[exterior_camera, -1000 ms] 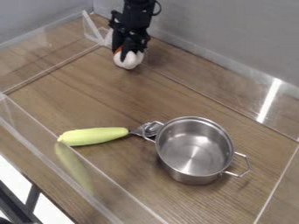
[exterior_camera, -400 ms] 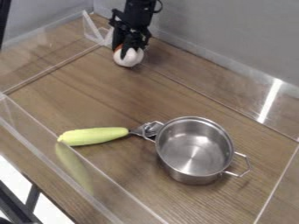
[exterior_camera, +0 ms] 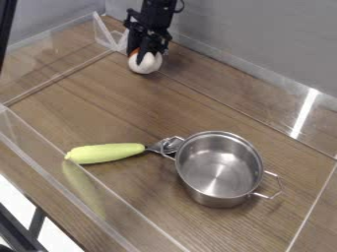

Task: Move mushroom to the left side of the table

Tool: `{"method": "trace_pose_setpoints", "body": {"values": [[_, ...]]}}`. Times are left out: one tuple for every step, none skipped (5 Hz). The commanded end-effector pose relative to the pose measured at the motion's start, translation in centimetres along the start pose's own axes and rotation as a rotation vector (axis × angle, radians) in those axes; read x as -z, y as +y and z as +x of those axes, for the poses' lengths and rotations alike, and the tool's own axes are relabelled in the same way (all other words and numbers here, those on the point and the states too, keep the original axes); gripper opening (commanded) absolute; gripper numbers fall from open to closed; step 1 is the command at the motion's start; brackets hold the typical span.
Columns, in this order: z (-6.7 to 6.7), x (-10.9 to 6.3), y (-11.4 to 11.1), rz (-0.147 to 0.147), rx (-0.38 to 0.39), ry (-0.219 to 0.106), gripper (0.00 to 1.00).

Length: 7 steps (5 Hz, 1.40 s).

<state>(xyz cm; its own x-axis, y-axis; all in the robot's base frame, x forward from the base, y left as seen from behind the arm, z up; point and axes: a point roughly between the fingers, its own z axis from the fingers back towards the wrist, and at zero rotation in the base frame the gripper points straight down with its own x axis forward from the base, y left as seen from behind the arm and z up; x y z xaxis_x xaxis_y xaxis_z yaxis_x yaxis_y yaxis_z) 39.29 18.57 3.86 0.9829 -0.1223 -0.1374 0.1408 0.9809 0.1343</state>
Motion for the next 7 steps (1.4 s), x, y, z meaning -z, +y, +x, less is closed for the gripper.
{"method": "trace_pose_setpoints", "body": {"values": [[4.5, -4.6, -2.3, 0.055, -0.056, -0.163, 0.00], [4.5, -5.0, -3.2, 0.048, -0.087, -0.158, 0.00], [4.6, -5.3, -4.1, 0.042, -0.122, -0.153, 1.00], [4.6, -6.3, -4.1, 0.039, -0.121, -0.154, 1.00], [4.7, -7.0, -3.5, 0.039, -0.119, -0.157, 1.00], [2.9, -6.5, -2.6, 0.033, -0.108, -0.137, 1.00], [2.3, -6.1, -2.2, 0.019, -0.172, -0.106, 1.00]]}}
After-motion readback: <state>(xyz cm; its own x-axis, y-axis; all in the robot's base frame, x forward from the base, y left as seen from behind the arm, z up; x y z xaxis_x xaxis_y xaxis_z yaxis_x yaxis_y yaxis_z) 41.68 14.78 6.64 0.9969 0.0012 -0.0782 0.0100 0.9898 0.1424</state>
